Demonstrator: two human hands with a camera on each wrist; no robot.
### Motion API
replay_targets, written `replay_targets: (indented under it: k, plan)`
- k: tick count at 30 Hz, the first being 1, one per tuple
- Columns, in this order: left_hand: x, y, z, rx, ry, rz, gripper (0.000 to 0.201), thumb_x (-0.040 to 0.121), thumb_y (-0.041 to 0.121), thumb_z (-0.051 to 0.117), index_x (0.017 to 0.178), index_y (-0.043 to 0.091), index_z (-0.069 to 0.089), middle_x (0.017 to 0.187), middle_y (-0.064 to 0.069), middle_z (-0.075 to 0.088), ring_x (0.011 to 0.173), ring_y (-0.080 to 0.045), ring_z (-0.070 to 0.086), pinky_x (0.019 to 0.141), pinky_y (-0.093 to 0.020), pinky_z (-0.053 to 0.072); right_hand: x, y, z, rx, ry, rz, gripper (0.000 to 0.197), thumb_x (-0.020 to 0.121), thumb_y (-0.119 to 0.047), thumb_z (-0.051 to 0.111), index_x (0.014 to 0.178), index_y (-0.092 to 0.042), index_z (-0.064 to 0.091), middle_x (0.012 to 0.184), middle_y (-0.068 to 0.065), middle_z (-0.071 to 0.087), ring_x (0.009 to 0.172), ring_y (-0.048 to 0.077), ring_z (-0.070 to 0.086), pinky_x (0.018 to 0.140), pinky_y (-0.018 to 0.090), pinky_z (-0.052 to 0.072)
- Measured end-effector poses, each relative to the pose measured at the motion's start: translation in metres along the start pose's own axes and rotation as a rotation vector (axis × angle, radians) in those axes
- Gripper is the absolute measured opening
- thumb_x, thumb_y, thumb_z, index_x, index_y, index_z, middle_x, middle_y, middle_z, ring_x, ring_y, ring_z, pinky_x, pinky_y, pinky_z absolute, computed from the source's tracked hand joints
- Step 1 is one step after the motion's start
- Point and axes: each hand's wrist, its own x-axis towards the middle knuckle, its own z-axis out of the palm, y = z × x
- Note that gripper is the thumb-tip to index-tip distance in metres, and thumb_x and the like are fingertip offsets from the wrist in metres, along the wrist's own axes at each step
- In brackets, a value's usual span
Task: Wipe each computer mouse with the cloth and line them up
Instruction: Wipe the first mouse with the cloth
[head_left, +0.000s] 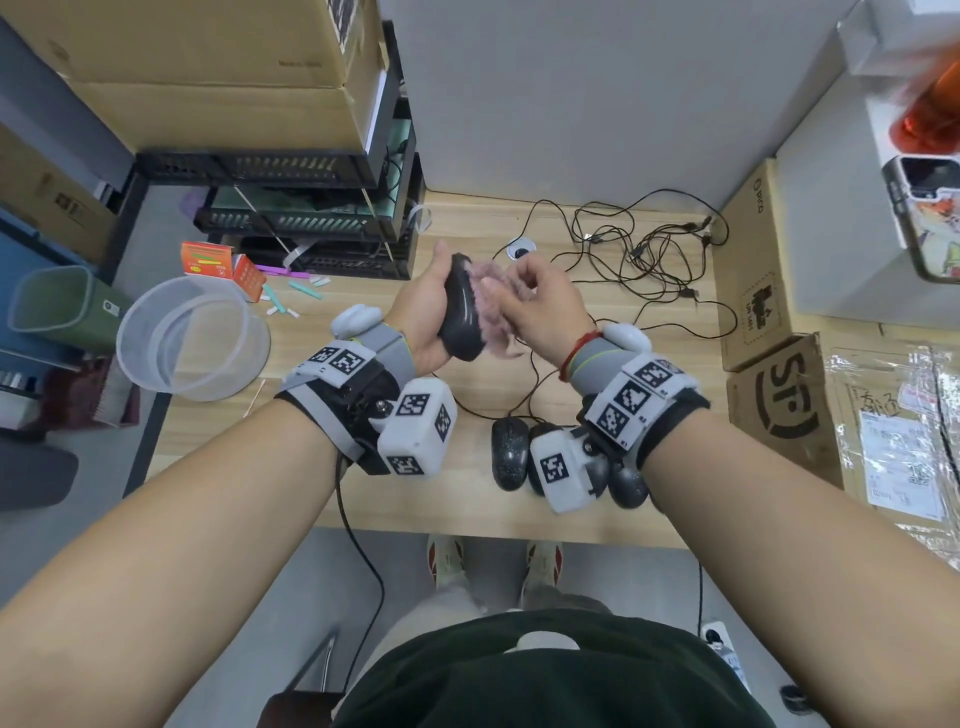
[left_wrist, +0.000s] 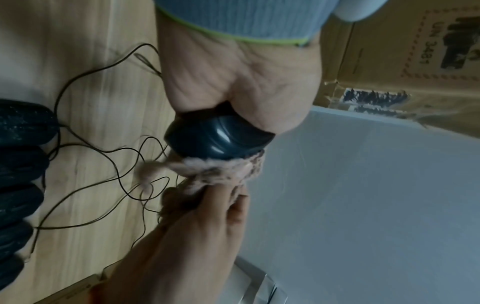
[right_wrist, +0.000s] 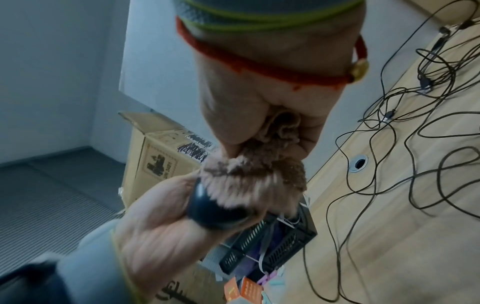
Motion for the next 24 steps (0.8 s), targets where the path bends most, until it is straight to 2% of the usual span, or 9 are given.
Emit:
replay_targets:
  k: [4, 6, 8, 10, 14, 17, 20, 22, 24]
  plan:
    - [0.007, 0.008, -0.008, 0.046, 0.233, 0.081, 0.055, 0.1, 0.06, 0.042, 0.094, 0.007, 0.058, 0.074, -0.008, 0.057, 0.065, -0.021, 0.063, 0.064, -0.036, 0.058, -0.02, -0.004, 0.007, -0.03, -0.173, -0.104, 0.042, 0.073, -0.035, 0.086, 0.081, -0.022, 0.047, 0.076, -0.009, 0.053, 0.066, 0.009, 0.048, 0.061, 0.023, 0.043]
    - [0.005, 0.009, -0.009, 0.104, 0.17, 0.012, 0.07, 0.098, 0.064, 0.042, 0.105, -0.003, 0.06, 0.086, -0.018, 0.068, 0.069, -0.025, 0.069, 0.059, -0.036, 0.058, -0.019, -0.007, 0.01, -0.038, -0.118, -0.109, 0.044, 0.07, -0.038, 0.087, 0.079, -0.021, 0.048, 0.074, -0.011, 0.052, 0.066, 0.006, 0.047, 0.062, 0.02, 0.039]
    - [-0.001, 0.008, -0.007, 0.191, 0.081, -0.05, 0.08, 0.1, 0.065, 0.034, 0.122, -0.008, 0.059, 0.111, -0.025, 0.07, 0.088, -0.032, 0.072, 0.063, -0.043, 0.061, -0.012, -0.012, 0.01, 0.039, 0.004, -0.038, 0.038, 0.076, -0.04, 0.082, 0.078, -0.021, 0.049, 0.074, -0.009, 0.053, 0.068, 0.009, 0.048, 0.064, 0.024, 0.04]
    - [-0.005, 0.007, 0.0, 0.232, 0.046, -0.024, 0.074, 0.105, 0.057, 0.024, 0.118, -0.004, 0.063, 0.106, -0.021, 0.073, 0.088, -0.033, 0.073, 0.064, -0.045, 0.061, -0.006, -0.012, 0.009, 0.07, 0.036, 0.036, 0.037, 0.077, -0.045, 0.08, 0.084, -0.021, 0.052, 0.08, -0.005, 0.061, 0.073, 0.013, 0.056, 0.066, 0.029, 0.045]
    - [-0.002, 0.004, 0.009, 0.176, 0.113, 0.019, 0.069, 0.106, 0.053, 0.027, 0.11, -0.004, 0.065, 0.099, -0.021, 0.073, 0.071, -0.031, 0.073, 0.053, -0.04, 0.059, -0.006, -0.009, 0.007, 0.091, -0.22, 0.125, 0.055, 0.069, -0.046, 0.084, 0.106, -0.02, 0.054, 0.089, 0.01, 0.071, 0.061, 0.022, 0.065, 0.05, 0.031, 0.051]
    - [0.003, 0.004, 0.006, 0.173, 0.142, 0.013, 0.066, 0.103, 0.055, 0.039, 0.122, -0.004, 0.06, 0.11, -0.021, 0.072, 0.091, -0.034, 0.074, 0.062, -0.05, 0.061, -0.009, -0.006, 0.003, -0.102, -0.212, 0.025, 0.053, 0.077, -0.032, 0.081, 0.124, -0.022, 0.058, 0.095, -0.001, 0.067, 0.071, 0.014, 0.063, 0.058, 0.017, 0.047]
    - [0.002, 0.007, 0.001, 0.202, 0.142, -0.004, 0.06, 0.098, 0.05, 0.057, 0.129, -0.001, 0.057, 0.116, -0.02, 0.071, 0.102, -0.034, 0.072, 0.073, -0.054, 0.061, -0.009, 0.0, 0.001, 0.067, -0.187, 0.129, 0.041, 0.083, -0.024, 0.078, 0.122, -0.022, 0.067, 0.1, 0.006, 0.074, 0.078, 0.021, 0.074, 0.074, 0.033, 0.058]
    - [0.003, 0.009, -0.004, 0.211, 0.147, -0.011, 0.059, 0.093, 0.045, 0.067, 0.13, 0.0, 0.058, 0.114, -0.015, 0.072, 0.105, -0.032, 0.071, 0.078, -0.049, 0.062, -0.009, 0.004, 0.002, 0.104, -0.147, 0.17, 0.035, 0.081, -0.026, 0.081, 0.115, -0.022, 0.071, 0.09, 0.01, 0.077, 0.067, 0.027, 0.075, 0.07, 0.045, 0.061]
    - [0.004, 0.009, -0.006, 0.218, 0.167, -0.004, 0.057, 0.09, 0.041, 0.073, 0.128, 0.001, 0.061, 0.105, -0.012, 0.073, 0.104, -0.03, 0.072, 0.083, -0.048, 0.061, -0.009, 0.006, -0.002, 0.065, -0.097, 0.178, 0.031, 0.076, -0.027, 0.086, 0.105, -0.023, 0.075, 0.08, 0.007, 0.077, 0.061, 0.026, 0.074, 0.066, 0.041, 0.061]
